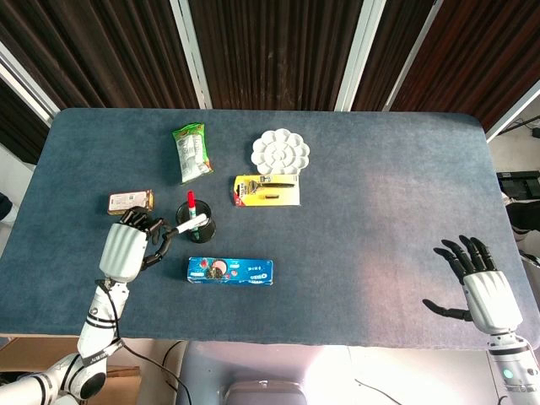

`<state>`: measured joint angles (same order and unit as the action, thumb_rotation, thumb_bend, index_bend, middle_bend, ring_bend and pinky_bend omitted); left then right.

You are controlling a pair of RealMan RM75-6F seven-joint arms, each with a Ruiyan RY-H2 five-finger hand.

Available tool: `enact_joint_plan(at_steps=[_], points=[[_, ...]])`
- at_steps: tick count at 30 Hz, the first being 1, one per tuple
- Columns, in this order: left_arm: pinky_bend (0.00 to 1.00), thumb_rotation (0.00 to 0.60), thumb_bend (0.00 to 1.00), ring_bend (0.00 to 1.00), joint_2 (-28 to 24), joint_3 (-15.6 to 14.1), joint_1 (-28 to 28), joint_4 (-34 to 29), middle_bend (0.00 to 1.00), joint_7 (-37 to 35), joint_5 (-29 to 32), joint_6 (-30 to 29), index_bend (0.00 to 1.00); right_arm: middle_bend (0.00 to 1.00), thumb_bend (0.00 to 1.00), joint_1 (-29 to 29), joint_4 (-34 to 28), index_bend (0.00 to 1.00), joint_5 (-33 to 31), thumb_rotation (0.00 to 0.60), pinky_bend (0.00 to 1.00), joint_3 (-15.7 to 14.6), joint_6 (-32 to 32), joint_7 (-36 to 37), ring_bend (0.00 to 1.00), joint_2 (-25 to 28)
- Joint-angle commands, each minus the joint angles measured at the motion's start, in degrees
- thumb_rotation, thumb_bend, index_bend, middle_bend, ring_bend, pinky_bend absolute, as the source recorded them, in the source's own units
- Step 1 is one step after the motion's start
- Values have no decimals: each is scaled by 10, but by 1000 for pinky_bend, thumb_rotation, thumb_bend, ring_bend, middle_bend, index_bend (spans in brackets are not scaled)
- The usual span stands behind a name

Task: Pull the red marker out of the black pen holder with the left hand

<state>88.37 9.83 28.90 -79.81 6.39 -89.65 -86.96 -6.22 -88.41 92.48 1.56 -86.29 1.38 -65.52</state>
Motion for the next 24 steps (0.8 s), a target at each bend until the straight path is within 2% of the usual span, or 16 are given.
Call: enact_joint_plan(at_steps=[1, 5, 9, 15, 20, 23, 24], points=[[340, 600, 650, 505, -5, -17, -6, -24, 732, -2, -35, -14, 723, 258, 243, -1, -1, 328, 0, 456, 177, 0, 1, -1, 77, 0], [348, 600, 645, 505, 21, -28, 15, -17, 733, 10, -54, 17, 721, 258, 243, -1, -1, 327, 0, 455, 177, 0, 1, -3, 77, 0], [327, 600, 645, 498, 70, -23, 47, 21, 733, 28, -46, 68, 718, 258, 243, -1, -1, 327, 0, 453, 177, 0, 1, -2, 77, 0], [317, 600, 644, 479, 152, 11, 90, 108, 734, 29, -22, 104, 714, 258, 243, 0, 0, 326, -1, 454, 176, 0, 0, -1, 77, 0], [305, 600, 642, 456, 199, 40, 115, 181, 731, 18, 4, 114, 710, 258, 243, 0, 1, 323, -1, 458, 177, 0, -1, 1, 77, 0], [297, 600, 618, 399, 217, 52, 123, 212, 680, 12, 25, 125, 652, 258, 243, 0, 1, 323, -1, 455, 177, 1, -1, 0, 77, 0], [283, 600, 585, 351, 220, 54, 125, 218, 630, 18, 36, 136, 582, 258, 243, 0, 1, 323, -2, 456, 177, 1, -1, 0, 77, 0]])
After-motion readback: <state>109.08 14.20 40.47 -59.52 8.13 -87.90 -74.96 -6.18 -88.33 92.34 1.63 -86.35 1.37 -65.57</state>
